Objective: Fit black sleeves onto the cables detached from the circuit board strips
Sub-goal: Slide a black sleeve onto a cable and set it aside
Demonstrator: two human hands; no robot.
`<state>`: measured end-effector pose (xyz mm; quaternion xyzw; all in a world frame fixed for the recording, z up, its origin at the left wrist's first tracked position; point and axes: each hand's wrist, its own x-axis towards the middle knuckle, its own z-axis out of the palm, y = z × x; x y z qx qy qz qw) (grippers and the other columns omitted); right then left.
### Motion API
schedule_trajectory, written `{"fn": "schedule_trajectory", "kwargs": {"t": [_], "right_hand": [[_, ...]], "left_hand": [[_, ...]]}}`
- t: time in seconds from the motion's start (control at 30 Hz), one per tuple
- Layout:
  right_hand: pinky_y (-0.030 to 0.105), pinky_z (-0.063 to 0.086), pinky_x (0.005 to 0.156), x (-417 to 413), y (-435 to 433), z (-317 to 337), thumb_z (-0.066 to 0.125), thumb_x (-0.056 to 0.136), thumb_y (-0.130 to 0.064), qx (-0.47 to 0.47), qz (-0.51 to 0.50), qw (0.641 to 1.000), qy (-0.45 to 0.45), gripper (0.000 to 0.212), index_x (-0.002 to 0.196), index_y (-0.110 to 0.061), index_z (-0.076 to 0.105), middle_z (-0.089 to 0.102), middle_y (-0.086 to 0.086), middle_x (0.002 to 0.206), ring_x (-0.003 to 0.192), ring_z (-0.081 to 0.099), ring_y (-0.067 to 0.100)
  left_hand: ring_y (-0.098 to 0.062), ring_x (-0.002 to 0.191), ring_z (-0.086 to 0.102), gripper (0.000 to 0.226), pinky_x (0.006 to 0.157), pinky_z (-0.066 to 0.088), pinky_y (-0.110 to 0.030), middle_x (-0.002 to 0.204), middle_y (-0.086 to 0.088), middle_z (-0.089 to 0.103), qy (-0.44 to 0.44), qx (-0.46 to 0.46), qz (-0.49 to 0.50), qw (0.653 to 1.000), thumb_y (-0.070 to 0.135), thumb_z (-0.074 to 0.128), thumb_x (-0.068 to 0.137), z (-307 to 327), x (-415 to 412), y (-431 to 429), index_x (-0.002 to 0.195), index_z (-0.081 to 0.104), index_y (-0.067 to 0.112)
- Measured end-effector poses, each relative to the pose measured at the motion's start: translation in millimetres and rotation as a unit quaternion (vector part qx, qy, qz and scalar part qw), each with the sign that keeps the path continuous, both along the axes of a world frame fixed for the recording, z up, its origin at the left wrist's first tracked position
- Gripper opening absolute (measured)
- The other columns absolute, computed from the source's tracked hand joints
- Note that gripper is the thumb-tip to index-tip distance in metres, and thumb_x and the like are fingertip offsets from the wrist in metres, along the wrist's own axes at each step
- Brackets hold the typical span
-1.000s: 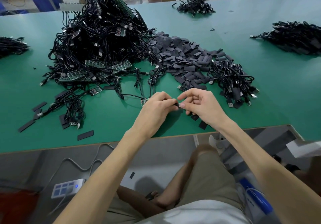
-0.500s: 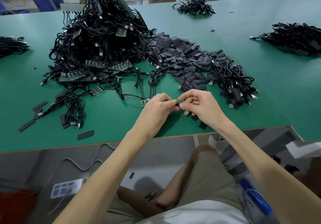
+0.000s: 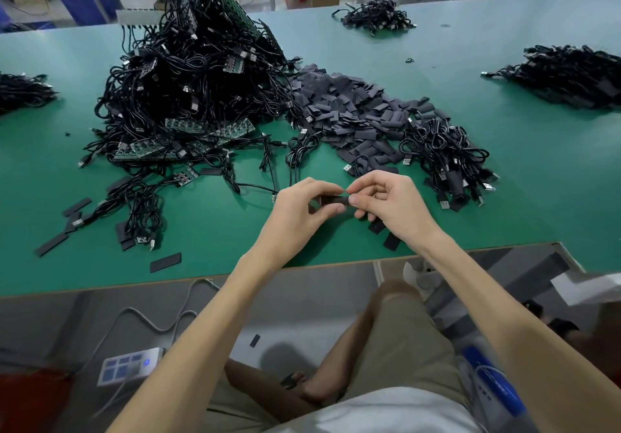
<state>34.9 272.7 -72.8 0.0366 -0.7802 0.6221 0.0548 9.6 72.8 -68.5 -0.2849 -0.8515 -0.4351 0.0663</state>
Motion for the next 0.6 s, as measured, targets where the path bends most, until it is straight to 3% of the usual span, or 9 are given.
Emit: {"fn": "schedule_trajectory", "kwargs": {"t": [0.1, 0.2, 0.37, 0.6], "right_hand": [[0.021, 0.051, 0.055, -0.5, 0.9, -0.6, 0.076, 0.088, 0.000, -0.011, -0.002, 1.000, 0.000, 0.010, 0.097, -0.002, 0.071, 0.068, 0.002, 0.070, 0.062, 0.068, 0.015], [0.022, 0.052, 0.055, -0.6, 1.0, -0.6, 0.076, 0.087, 0.002, -0.011, 0.002, 1.000, -0.002, 0.010, 0.095, -0.001, 0.072, 0.069, 0.004, 0.068, 0.060, 0.067, 0.017], [0.023, 0.051, 0.055, -0.7, 1.6, -0.3, 0.076, 0.085, 0.004, -0.012, 0.004, 1.000, -0.006, 0.010, 0.093, -0.001, 0.072, 0.069, 0.007, 0.065, 0.058, 0.066, 0.020], [0.021, 0.051, 0.054, 0.3, 1.6, 0.2, 0.076, 0.084, 0.006, -0.020, 0.005, 1.000, -0.009, 0.010, 0.091, 0.000, 0.072, 0.069, 0.007, 0.062, 0.054, 0.065, 0.016]], "left_hand": [[-0.010, 0.082, 0.068, 0.020, 0.068, 0.058, -0.029, 0.091, 0.006, 0.074, -0.102, 0.072, 0.004, 0.992, 0.017, 0.082, 0.085, -1.1, -3.4, -2.4, 0.102, 0.075, 0.020], [-0.014, 0.071, 0.068, 0.016, 0.062, 0.056, -0.025, 0.083, 0.002, 0.075, -0.144, 0.106, -0.003, 0.984, 0.013, 0.083, 0.084, -1.2, -4.1, -2.3, 0.098, 0.075, 0.015], [-0.022, 0.063, 0.067, 0.018, 0.066, 0.059, -0.034, 0.076, -0.009, 0.075, -0.172, 0.120, -0.009, 0.978, 0.012, 0.083, 0.083, 0.0, -4.5, -2.8, 0.099, 0.076, 0.008], [-0.041, 0.070, 0.069, 0.018, 0.071, 0.059, -0.044, 0.076, -0.015, 0.075, -0.184, 0.128, -0.016, 0.974, 0.012, 0.083, 0.083, -0.4, -4.3, -2.9, 0.099, 0.077, 0.008]]}}
